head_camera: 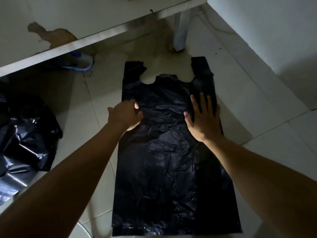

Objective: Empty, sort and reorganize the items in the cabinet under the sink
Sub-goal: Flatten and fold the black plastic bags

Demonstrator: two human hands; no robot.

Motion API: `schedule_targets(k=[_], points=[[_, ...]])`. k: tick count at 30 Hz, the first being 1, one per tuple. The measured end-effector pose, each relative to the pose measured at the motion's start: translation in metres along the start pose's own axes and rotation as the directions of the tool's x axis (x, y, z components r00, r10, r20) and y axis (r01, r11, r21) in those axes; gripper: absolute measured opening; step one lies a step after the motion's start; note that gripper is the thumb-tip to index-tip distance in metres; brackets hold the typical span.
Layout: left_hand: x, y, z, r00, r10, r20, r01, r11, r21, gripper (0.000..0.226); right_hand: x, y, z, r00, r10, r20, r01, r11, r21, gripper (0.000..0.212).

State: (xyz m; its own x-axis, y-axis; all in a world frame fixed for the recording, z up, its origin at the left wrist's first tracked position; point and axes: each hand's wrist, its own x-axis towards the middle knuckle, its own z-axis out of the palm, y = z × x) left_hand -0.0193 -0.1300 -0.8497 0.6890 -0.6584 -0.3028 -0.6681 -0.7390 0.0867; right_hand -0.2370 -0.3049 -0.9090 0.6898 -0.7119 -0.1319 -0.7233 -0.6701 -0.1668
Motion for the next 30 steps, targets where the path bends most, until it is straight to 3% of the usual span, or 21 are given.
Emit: schedule_targets(k=[2, 4, 6, 9, 13, 17, 20, 24, 30], points=[[0.021, 0.006, -0.008, 0.995, -0.096, -0.003, 0.096, 0.995, -0.040, 0.049, -0.003, 0.000, 0.008, 0.998, 0.016, -0.060, -0.016, 1.000, -0.001, 0.071], [0.046, 0.012, -0.016, 0.975, -0.200, -0.094, 0.184, 0.970, -0.156, 0.058, -0.002, 0.001, 0.010, 0.996, 0.014, -0.086, -0.013, 1.000, 0.004, 0.071], [0.073, 0.018, -0.024, 0.930, -0.321, -0.179, 0.259, 0.918, -0.300, 0.078, 0.000, 0.003, 0.010, 0.994, 0.009, -0.105, -0.008, 1.000, 0.004, 0.071], [0.108, 0.028, -0.035, 0.879, -0.468, -0.091, 0.411, 0.841, -0.353, 0.108, 0.001, 0.003, 0.011, 0.993, 0.007, -0.119, -0.005, 1.000, 0.021, 0.071], [0.127, 0.030, -0.032, 0.850, -0.526, -0.039, 0.493, 0.818, -0.296, 0.109, 0.000, 0.003, 0.013, 0.993, 0.018, -0.119, -0.016, 1.000, 0.024, 0.071], [0.127, 0.027, -0.029, 0.835, -0.526, -0.159, 0.468, 0.833, -0.296, 0.099, 0.001, 0.002, 0.012, 0.993, 0.013, -0.114, -0.011, 1.000, 0.010, 0.072], [0.130, 0.018, -0.033, 0.824, -0.540, -0.173, 0.428, 0.792, -0.435, 0.091, 0.000, 0.004, 0.012, 0.993, 0.016, -0.113, -0.016, 1.000, 0.006, 0.072], [0.144, 0.005, -0.042, 0.878, -0.466, -0.113, 0.205, 0.578, -0.790, 0.048, 0.000, 0.004, 0.013, 0.992, 0.019, -0.126, -0.019, 1.000, 0.006, 0.072], [0.161, -0.006, -0.057, 0.893, -0.447, -0.049, 0.112, 0.327, -0.939, 0.048, 0.000, 0.004, 0.014, 0.990, 0.026, -0.135, -0.025, 1.000, 0.005, 0.072]])
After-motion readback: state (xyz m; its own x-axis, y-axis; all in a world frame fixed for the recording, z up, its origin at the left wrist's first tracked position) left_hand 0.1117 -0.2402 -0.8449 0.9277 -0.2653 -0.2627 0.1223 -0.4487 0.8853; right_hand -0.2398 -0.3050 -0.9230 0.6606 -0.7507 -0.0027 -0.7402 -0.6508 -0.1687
